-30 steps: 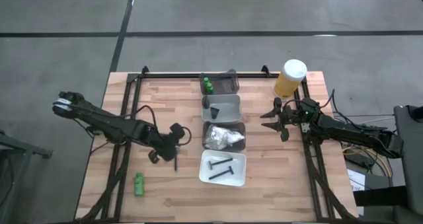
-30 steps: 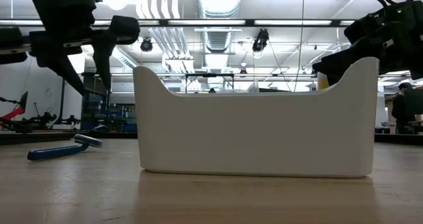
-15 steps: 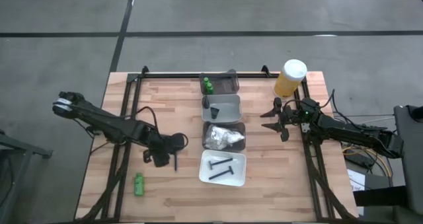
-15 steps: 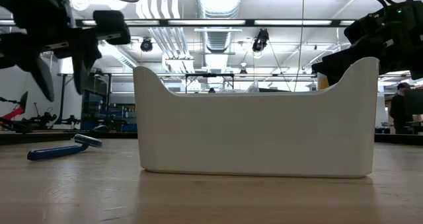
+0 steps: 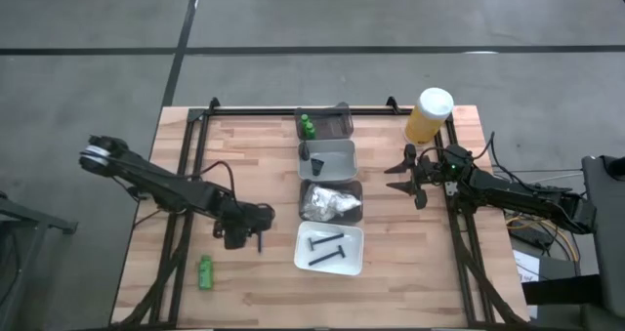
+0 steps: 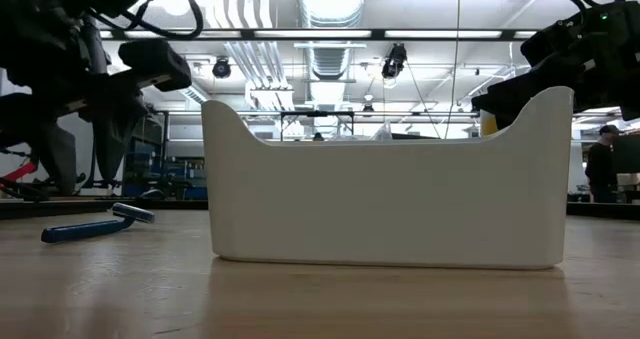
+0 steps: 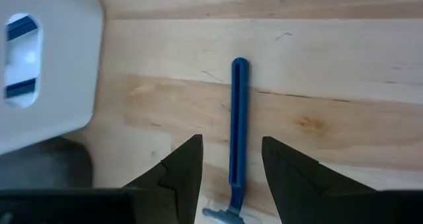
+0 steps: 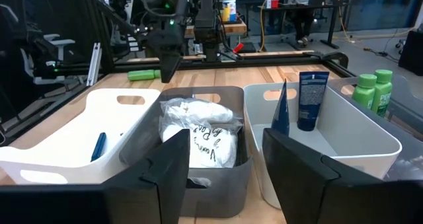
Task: Pick & Place Travel size toiletries
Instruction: Put the blue razor into the white bin
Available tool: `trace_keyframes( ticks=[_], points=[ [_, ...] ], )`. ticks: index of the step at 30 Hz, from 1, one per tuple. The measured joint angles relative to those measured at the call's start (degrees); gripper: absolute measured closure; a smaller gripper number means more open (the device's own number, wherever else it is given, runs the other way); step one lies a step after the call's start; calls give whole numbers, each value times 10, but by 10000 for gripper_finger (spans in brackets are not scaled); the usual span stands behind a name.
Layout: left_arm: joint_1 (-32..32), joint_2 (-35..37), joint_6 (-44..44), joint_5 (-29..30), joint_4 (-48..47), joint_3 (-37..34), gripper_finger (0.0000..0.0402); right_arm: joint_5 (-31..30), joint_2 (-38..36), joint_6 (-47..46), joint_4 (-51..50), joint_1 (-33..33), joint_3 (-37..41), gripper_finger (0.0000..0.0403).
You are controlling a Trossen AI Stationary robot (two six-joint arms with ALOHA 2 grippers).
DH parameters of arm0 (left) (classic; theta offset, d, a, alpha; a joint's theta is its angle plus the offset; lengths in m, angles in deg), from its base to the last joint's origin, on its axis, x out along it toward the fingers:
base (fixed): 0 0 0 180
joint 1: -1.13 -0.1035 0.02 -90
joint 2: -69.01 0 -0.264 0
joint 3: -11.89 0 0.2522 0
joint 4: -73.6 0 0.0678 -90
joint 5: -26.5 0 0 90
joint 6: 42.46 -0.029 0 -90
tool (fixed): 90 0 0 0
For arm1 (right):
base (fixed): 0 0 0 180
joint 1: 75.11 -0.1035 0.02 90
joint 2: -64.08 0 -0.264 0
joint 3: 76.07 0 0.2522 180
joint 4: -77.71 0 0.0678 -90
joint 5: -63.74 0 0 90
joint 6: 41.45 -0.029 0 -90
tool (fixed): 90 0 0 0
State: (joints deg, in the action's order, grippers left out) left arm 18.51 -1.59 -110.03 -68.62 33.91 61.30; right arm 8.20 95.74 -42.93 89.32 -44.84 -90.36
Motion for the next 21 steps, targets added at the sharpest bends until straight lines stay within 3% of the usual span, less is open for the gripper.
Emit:
trace_keyframes(
  ticks=[13,21],
  points=[
    [0,-129,-29,7,-5,60,241,0,0,0,0,0,0,260],
    [-1,-187,5,20,-61,105,241,0,0,0,0,0,0,286]
  ],
)
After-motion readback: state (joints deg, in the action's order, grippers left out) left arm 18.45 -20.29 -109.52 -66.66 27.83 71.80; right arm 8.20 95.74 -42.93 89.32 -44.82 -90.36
